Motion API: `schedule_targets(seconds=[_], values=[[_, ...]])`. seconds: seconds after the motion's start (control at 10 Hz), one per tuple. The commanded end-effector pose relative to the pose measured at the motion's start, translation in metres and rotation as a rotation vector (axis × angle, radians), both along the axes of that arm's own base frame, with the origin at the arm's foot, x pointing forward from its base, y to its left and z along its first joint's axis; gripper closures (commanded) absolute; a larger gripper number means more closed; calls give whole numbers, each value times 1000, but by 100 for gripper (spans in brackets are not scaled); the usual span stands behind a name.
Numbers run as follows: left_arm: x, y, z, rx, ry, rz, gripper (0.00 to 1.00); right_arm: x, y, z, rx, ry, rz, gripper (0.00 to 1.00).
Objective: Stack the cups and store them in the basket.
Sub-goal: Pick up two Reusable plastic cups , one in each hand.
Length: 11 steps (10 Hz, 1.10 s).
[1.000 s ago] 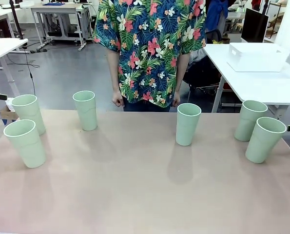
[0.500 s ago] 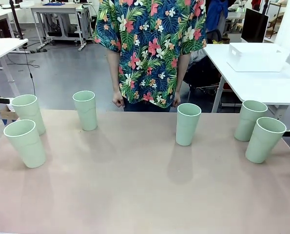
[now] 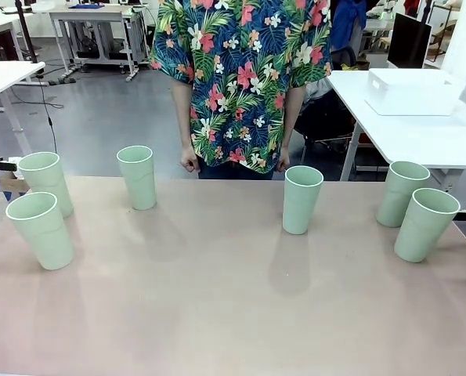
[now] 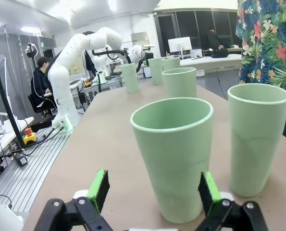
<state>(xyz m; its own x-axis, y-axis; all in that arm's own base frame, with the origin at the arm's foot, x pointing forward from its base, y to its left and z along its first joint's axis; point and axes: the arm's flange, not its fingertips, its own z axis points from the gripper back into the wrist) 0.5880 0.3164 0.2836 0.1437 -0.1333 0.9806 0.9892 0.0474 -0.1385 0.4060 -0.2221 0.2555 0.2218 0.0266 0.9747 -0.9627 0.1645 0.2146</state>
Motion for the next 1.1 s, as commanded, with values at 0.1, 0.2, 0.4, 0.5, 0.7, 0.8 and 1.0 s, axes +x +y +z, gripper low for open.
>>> schedule_targets(seconds=[0.1, 0.2, 0.4, 0.5, 0.7, 0.8, 1.0], values=[[-7, -9, -8, -13, -42, -67, 0, 4, 12, -5, 39, -47, -15, 0], [-10, -13, -10, -24, -54, -76, 0, 3, 16, -5, 42, -65, -18, 0], [-12, -18, -14, -39, -66, -89, 0, 3, 23, -9, 33, -93, -23, 0], [-14, -21, -16, -47, -71, -94, 0, 3, 25, -11, 35, -107, -31, 0], [-18, -27, -19, -57, -77, -119, 0, 4, 28, -16, 33, -123, -41, 0], [-20, -29, -20, -60, -86, -127, 0, 5, 29, -18, 37, -126, -54, 0], [-21, -33, -24, -62, -94, -137, 0, 8, 32, -22, 35, -134, -83, 0]])
